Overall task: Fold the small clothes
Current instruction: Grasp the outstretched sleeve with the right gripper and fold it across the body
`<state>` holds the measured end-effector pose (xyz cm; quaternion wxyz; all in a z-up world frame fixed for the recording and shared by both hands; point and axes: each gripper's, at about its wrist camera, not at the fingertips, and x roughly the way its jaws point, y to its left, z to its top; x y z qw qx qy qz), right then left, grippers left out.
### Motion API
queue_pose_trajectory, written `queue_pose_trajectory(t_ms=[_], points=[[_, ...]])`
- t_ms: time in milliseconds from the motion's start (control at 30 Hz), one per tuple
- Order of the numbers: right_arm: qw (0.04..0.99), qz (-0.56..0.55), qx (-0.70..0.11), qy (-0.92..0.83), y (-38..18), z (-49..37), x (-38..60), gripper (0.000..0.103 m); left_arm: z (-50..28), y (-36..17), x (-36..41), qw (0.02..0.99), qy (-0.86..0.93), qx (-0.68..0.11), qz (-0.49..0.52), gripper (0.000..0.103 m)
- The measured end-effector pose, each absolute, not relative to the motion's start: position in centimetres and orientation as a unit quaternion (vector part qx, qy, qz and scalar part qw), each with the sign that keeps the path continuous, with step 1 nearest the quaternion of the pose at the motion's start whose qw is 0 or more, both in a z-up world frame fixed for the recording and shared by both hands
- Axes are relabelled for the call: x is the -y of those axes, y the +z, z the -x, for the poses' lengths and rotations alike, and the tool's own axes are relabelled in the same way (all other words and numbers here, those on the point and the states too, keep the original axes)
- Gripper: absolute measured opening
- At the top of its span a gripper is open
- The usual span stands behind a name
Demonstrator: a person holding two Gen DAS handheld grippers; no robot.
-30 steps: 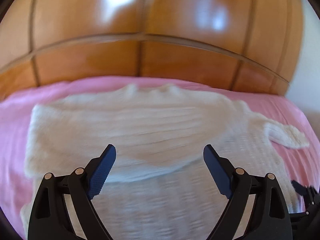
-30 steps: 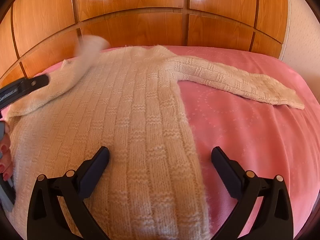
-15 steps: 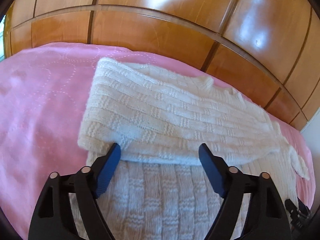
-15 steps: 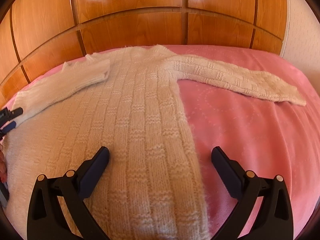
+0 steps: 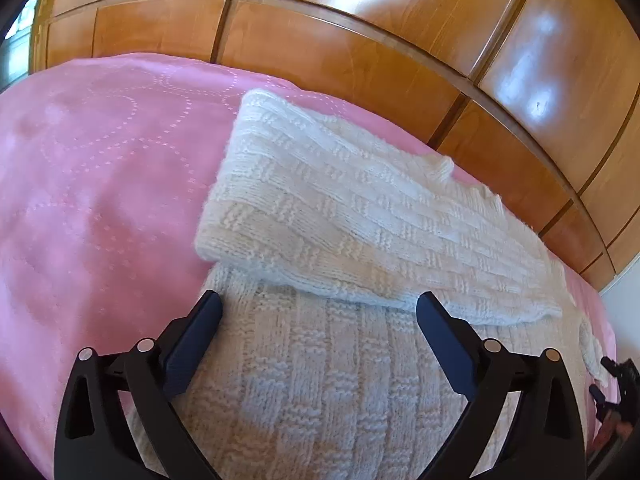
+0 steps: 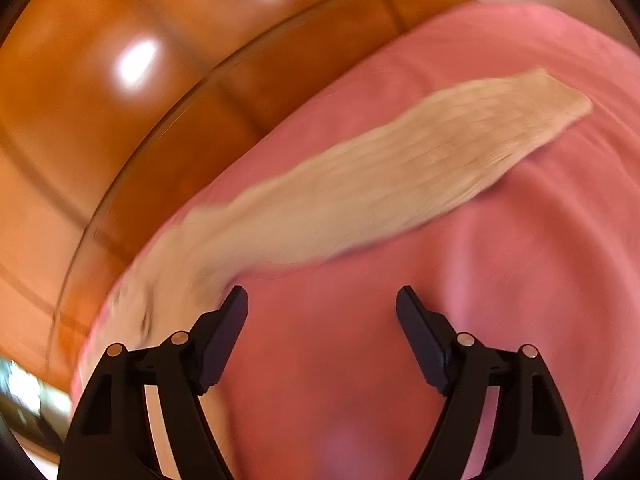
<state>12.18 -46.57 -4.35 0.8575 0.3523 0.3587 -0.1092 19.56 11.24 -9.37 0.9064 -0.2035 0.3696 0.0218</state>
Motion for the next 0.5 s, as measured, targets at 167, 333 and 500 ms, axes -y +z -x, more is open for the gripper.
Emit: queue_pose_trajectory(t_ms=[167, 333, 500], points=[[0.820, -0.449, -0.308, -0.177, -6.2, -11.7, 53.9, 0.049, -19.8, -9.6, -11.2, 0.907, 0.020, -0.370, 0.200, 0.099], [0.775, -0.537, -0.271, -0.197, -8.3, -11.1, 58.1, 0.011, -20.0, -9.7, -11.1, 0.907, 0.019, -0.370, 0.199, 0.099], [0.759, -0.556, -0.272, -0.202, -8.4, -11.3, 59.4, 0.007, -20.0, -9.8, -11.3, 0.907, 0.016, -0.366, 0.205, 0.099]])
